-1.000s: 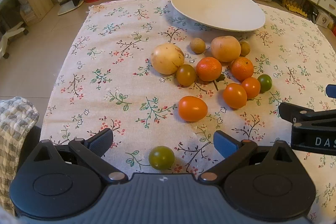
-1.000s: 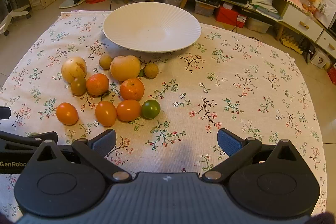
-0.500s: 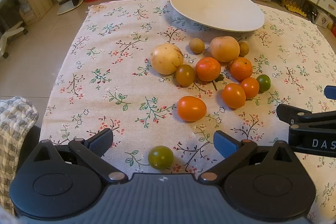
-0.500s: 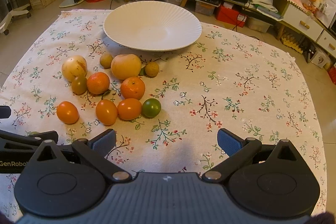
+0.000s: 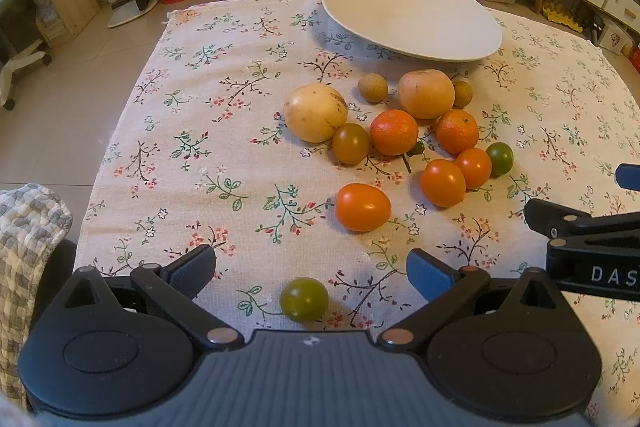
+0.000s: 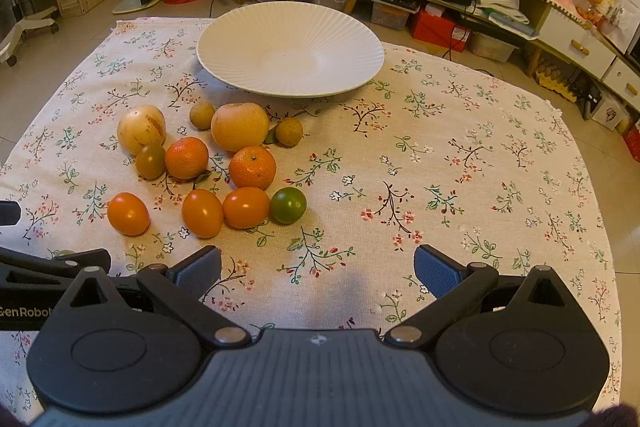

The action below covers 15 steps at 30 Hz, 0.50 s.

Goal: Organize fruits

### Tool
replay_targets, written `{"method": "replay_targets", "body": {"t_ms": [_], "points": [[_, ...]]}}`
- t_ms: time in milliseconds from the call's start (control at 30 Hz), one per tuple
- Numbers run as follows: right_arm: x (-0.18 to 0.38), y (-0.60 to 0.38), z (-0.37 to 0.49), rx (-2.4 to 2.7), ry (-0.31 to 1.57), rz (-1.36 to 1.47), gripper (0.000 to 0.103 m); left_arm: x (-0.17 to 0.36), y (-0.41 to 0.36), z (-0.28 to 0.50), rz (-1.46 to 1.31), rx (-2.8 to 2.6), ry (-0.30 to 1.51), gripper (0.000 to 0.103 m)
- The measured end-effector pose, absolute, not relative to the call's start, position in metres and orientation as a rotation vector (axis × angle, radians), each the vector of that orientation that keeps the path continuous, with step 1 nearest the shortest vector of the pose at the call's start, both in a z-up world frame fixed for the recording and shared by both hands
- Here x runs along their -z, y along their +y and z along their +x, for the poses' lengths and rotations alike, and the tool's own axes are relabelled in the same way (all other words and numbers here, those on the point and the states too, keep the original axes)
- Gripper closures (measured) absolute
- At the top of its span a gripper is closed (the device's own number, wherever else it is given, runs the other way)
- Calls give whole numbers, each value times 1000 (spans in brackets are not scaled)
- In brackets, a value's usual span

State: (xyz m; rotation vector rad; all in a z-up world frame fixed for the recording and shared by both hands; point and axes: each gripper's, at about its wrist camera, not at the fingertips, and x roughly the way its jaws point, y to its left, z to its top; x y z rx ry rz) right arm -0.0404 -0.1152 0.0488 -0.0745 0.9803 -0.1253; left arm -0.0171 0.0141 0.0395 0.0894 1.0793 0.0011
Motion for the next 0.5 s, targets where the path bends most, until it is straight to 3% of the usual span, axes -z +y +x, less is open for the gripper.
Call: {"method": "replay_targets", "body": {"t_ms": [500], "points": [[-50,-116,-40,126,979,-76,0,-43,17,-15,81,2,1082,19]]}}
